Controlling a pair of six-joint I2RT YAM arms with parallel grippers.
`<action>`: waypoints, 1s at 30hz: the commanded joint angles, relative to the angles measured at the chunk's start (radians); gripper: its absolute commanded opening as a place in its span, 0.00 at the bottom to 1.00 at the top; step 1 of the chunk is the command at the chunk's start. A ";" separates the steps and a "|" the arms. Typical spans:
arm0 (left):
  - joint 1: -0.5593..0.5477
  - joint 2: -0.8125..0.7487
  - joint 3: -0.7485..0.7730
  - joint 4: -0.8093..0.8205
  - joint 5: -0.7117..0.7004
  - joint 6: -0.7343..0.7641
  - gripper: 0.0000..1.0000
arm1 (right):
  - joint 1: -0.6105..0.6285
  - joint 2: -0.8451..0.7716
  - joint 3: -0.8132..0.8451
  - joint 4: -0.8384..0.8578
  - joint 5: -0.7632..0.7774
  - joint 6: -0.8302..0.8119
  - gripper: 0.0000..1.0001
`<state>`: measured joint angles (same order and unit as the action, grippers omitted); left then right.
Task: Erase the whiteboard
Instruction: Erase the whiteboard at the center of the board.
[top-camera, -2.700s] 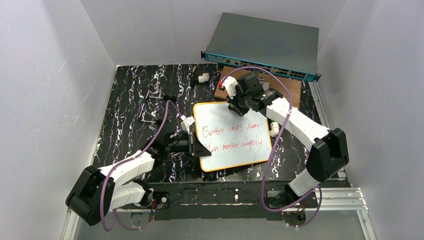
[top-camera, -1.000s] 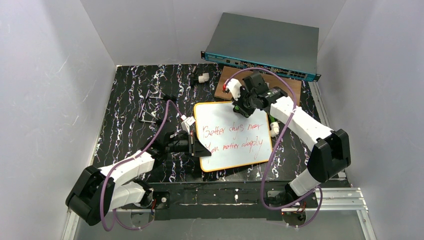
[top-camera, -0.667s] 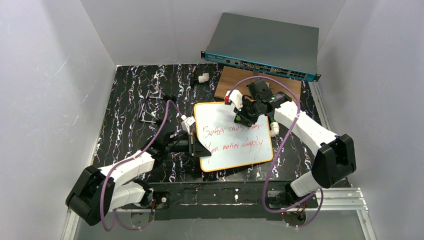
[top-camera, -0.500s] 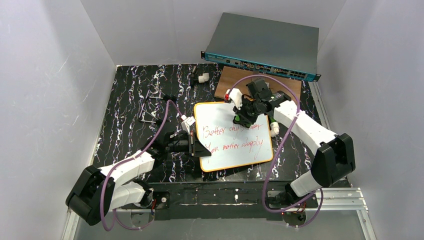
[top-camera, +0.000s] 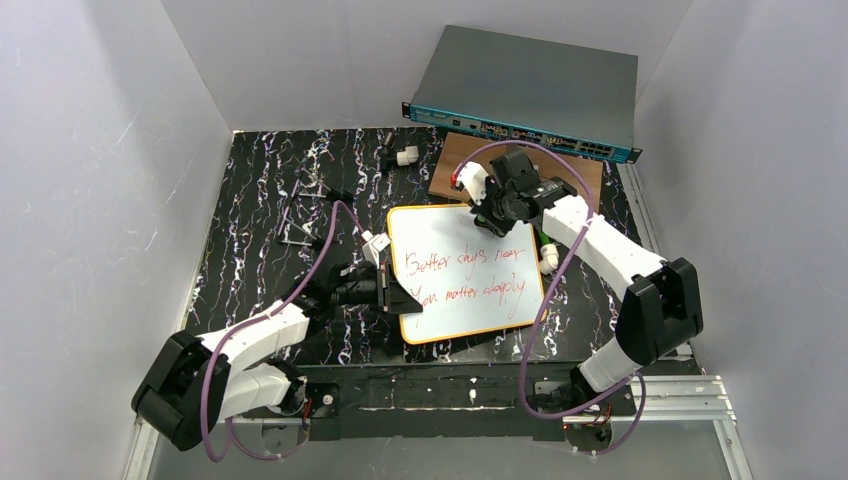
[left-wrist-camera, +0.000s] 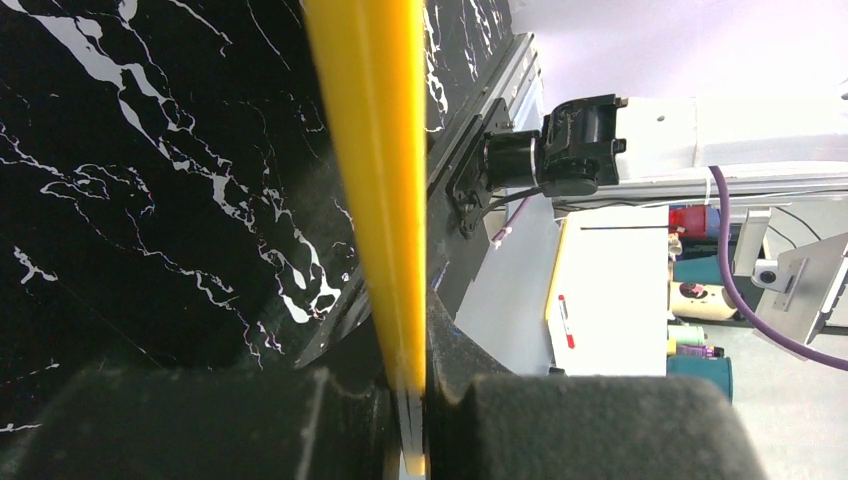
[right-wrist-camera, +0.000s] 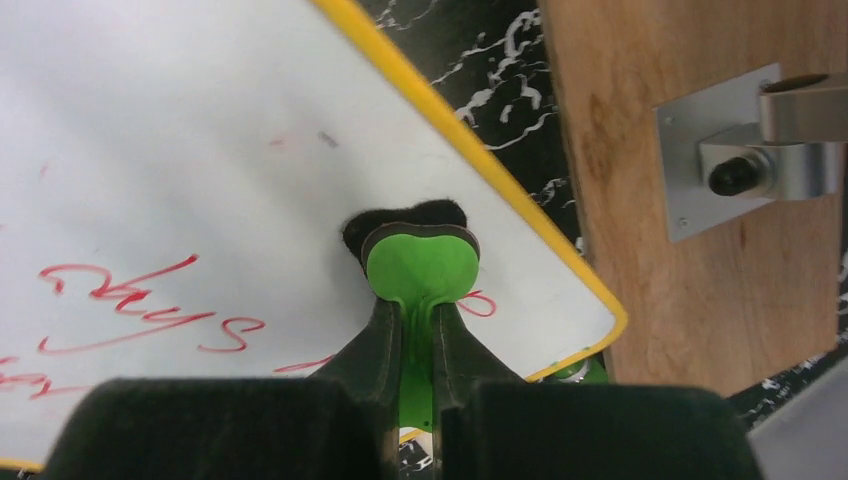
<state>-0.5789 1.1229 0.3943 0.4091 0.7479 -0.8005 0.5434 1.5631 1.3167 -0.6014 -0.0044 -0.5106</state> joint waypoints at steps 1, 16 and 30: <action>-0.017 -0.006 0.022 0.083 0.062 0.136 0.00 | 0.007 -0.043 -0.049 -0.108 -0.230 -0.114 0.01; -0.018 0.000 0.025 0.085 0.067 0.130 0.00 | 0.038 0.075 0.138 0.027 0.036 0.187 0.01; -0.017 -0.001 0.032 0.072 0.068 0.139 0.00 | 0.097 0.072 0.134 -0.164 -0.343 0.016 0.01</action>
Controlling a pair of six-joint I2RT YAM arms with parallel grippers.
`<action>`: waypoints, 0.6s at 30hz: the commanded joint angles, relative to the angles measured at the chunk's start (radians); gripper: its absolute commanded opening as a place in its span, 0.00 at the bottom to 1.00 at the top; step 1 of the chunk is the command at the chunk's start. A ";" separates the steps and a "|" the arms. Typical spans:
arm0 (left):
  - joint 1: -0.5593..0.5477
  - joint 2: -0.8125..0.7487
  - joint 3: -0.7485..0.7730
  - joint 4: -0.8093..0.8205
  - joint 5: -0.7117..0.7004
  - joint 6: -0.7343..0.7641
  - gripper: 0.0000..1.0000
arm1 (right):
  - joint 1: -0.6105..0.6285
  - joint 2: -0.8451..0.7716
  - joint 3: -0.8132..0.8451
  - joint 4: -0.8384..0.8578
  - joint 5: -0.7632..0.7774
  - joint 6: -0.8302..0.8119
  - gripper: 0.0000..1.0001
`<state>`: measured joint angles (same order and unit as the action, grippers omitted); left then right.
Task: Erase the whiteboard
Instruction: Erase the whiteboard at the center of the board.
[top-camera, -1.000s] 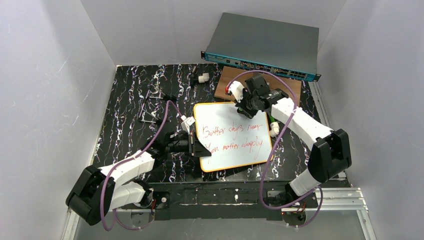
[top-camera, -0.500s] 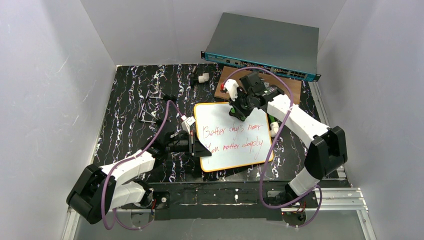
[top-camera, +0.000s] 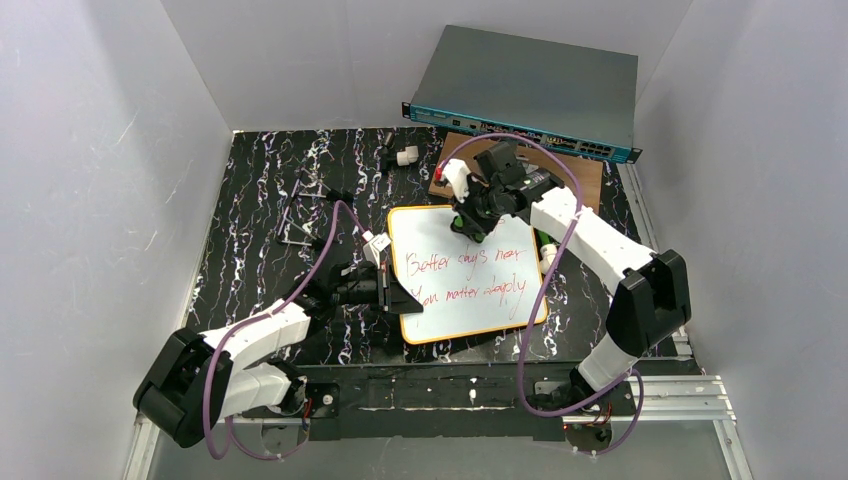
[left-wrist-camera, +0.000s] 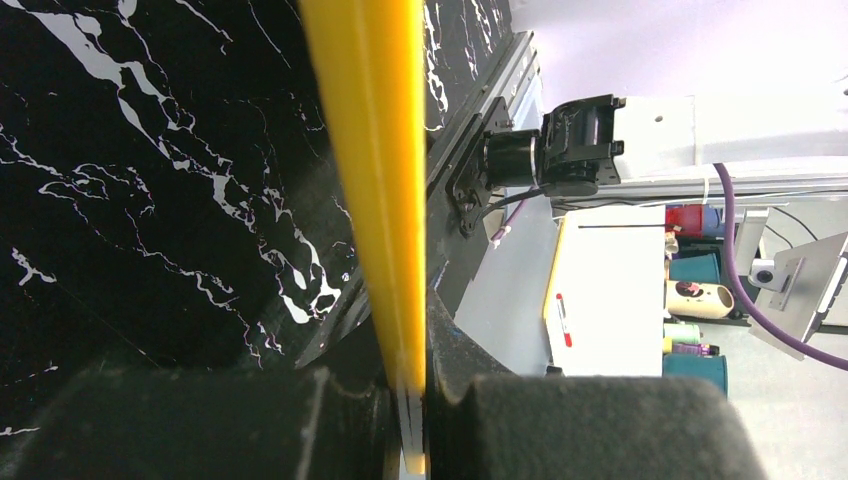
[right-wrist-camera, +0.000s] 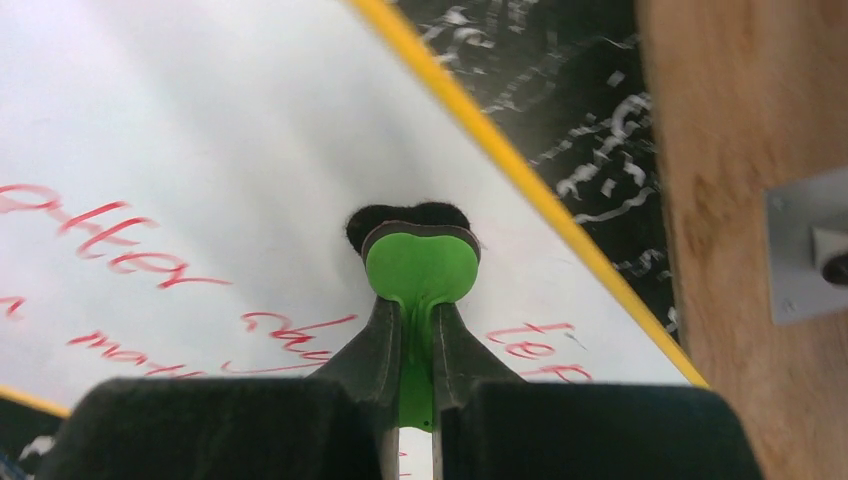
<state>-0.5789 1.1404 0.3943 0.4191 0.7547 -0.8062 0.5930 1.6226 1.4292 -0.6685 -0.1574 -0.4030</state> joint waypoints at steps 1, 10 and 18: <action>-0.017 -0.022 0.031 0.060 0.061 0.144 0.00 | 0.047 0.008 0.014 -0.085 -0.145 -0.088 0.01; -0.016 -0.012 0.054 0.008 0.071 0.176 0.00 | -0.084 -0.077 -0.119 0.128 0.152 0.040 0.01; -0.017 -0.007 0.080 -0.026 0.082 0.194 0.00 | -0.099 -0.119 -0.182 -0.060 -0.167 -0.157 0.01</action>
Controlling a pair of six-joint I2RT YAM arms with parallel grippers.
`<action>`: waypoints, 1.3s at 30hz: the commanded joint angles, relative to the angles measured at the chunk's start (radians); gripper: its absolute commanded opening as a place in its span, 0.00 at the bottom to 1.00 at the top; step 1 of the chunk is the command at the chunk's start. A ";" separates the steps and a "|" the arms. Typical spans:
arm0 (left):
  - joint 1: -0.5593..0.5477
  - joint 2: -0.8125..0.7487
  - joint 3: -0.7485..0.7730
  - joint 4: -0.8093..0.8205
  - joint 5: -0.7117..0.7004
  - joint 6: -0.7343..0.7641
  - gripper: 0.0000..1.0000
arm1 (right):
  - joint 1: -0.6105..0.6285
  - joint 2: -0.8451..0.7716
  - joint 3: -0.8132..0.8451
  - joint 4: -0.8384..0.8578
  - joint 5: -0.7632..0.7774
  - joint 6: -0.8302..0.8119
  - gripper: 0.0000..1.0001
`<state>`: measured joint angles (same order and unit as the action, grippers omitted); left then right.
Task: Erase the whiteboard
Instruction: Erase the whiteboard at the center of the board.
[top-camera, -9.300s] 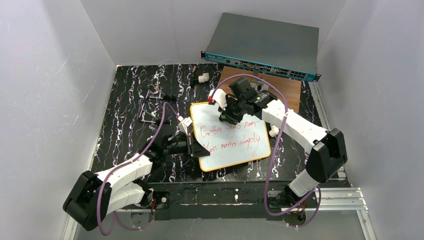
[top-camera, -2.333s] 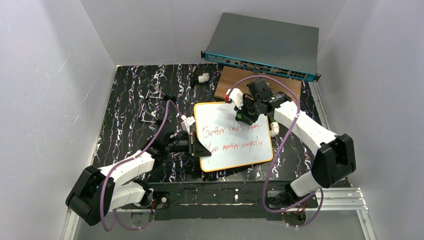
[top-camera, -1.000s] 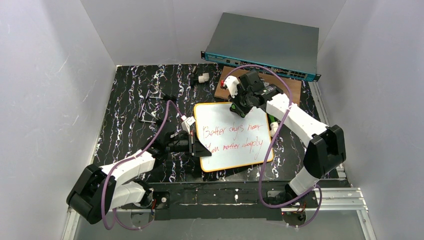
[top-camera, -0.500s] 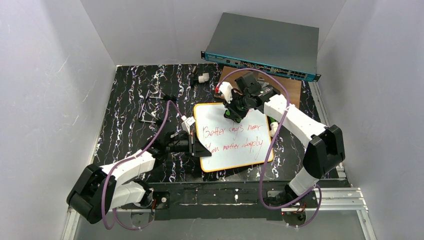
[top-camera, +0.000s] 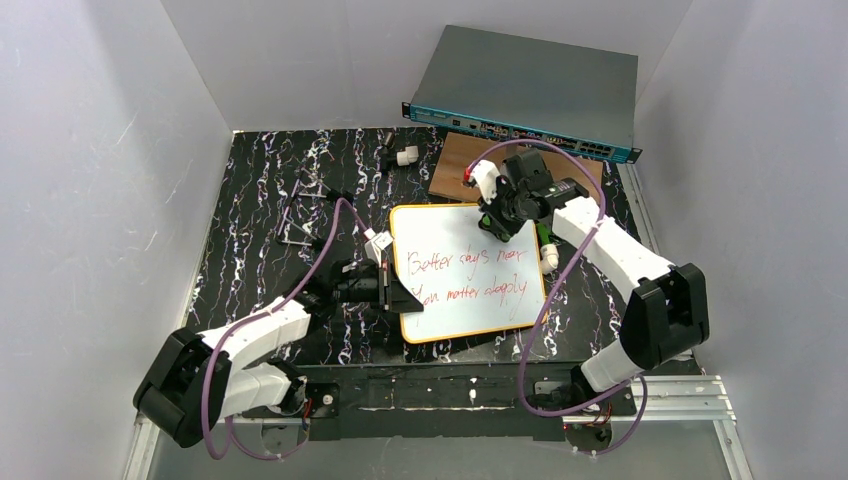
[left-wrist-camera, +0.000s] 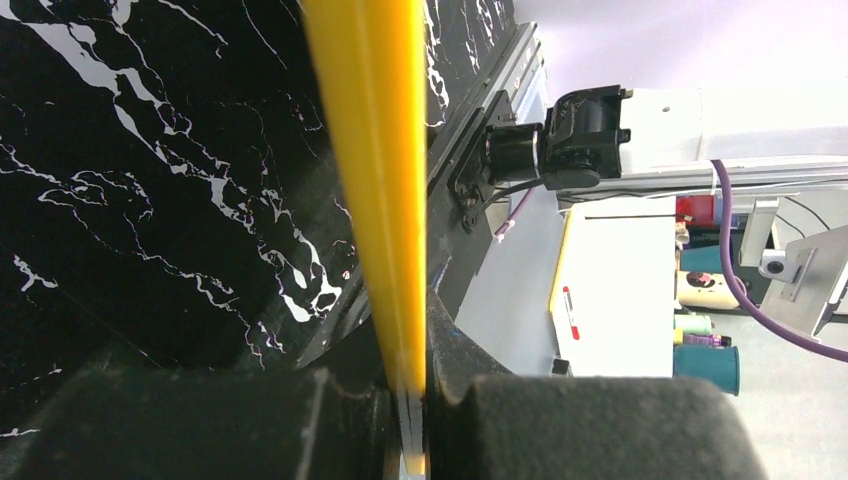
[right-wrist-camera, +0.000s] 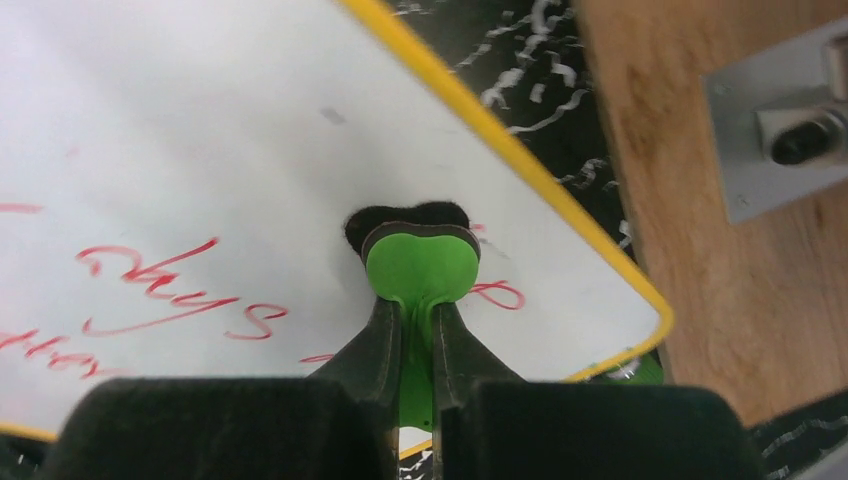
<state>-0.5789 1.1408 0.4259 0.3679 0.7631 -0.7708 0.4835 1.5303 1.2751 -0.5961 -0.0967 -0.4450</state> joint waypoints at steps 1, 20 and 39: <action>-0.016 -0.005 0.049 0.027 0.075 0.157 0.00 | 0.014 -0.036 -0.032 -0.143 -0.267 -0.125 0.01; -0.016 0.065 0.056 0.014 0.081 0.156 0.00 | -0.081 -0.051 -0.048 -0.119 -0.192 -0.098 0.01; -0.018 0.100 0.115 -0.125 0.104 0.227 0.00 | -0.082 -0.133 -0.130 0.040 -0.025 -0.082 0.01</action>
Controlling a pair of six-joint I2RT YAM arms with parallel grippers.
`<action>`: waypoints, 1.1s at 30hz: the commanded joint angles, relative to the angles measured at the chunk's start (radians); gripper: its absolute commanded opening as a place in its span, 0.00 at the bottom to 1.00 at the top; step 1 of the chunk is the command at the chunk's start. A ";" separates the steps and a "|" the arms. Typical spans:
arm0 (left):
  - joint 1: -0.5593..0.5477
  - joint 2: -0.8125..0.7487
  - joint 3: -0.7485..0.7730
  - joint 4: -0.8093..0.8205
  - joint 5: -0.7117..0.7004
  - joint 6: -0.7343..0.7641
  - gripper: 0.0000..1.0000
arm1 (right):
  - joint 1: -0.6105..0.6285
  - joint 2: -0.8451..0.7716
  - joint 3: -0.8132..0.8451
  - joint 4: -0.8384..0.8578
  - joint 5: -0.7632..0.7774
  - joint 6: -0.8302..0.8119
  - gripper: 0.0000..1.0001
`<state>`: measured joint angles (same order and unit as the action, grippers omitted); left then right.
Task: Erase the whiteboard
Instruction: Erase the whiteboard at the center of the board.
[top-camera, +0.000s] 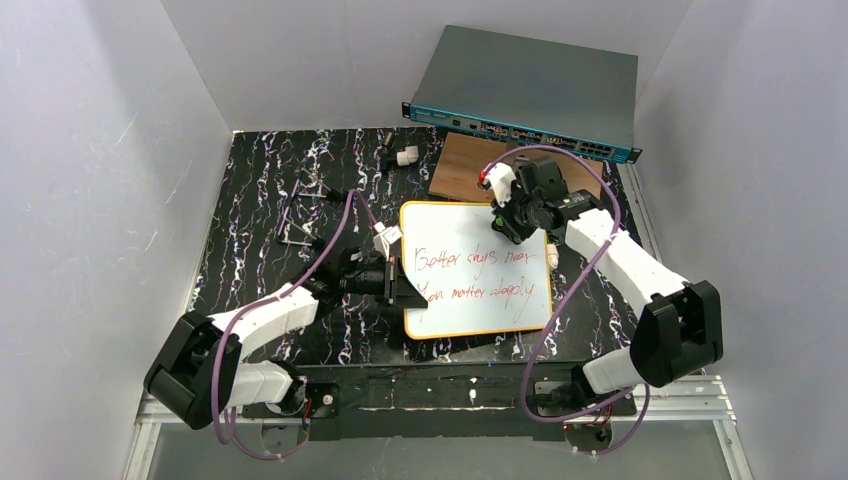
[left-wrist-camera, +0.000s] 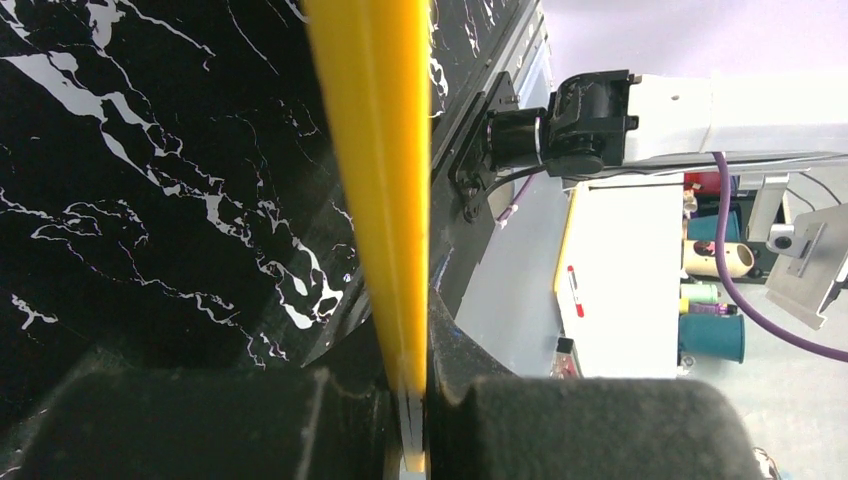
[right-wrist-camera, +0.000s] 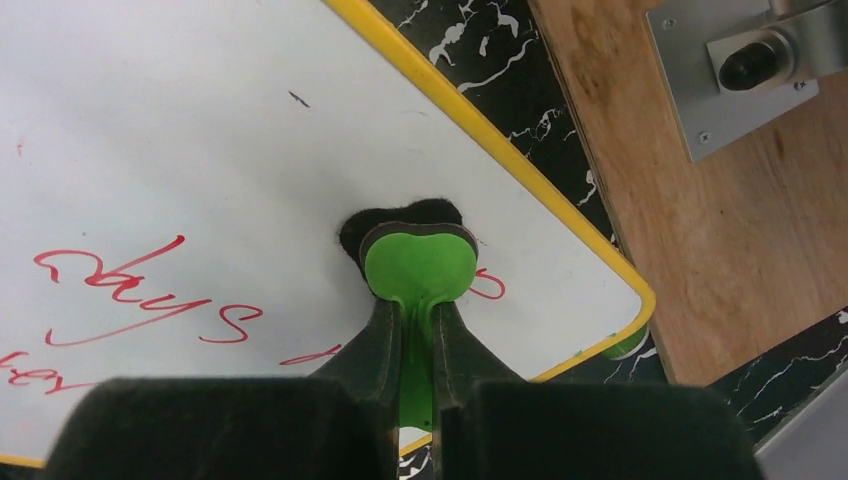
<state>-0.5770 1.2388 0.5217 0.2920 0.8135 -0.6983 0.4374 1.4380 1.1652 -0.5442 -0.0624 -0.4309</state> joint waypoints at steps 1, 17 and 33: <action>-0.019 0.001 0.020 -0.055 0.051 0.158 0.00 | -0.040 -0.050 -0.026 -0.039 -0.111 -0.131 0.01; -0.020 0.035 0.013 -0.102 0.019 0.141 0.00 | -0.068 -0.055 -0.042 0.047 0.046 -0.047 0.01; -0.018 0.023 0.013 -0.078 0.026 0.111 0.00 | -0.047 -0.062 -0.057 -0.132 -0.321 -0.215 0.01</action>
<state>-0.5789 1.2678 0.5438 0.2543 0.8501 -0.6624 0.3672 1.3811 1.1141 -0.6666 -0.3088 -0.6491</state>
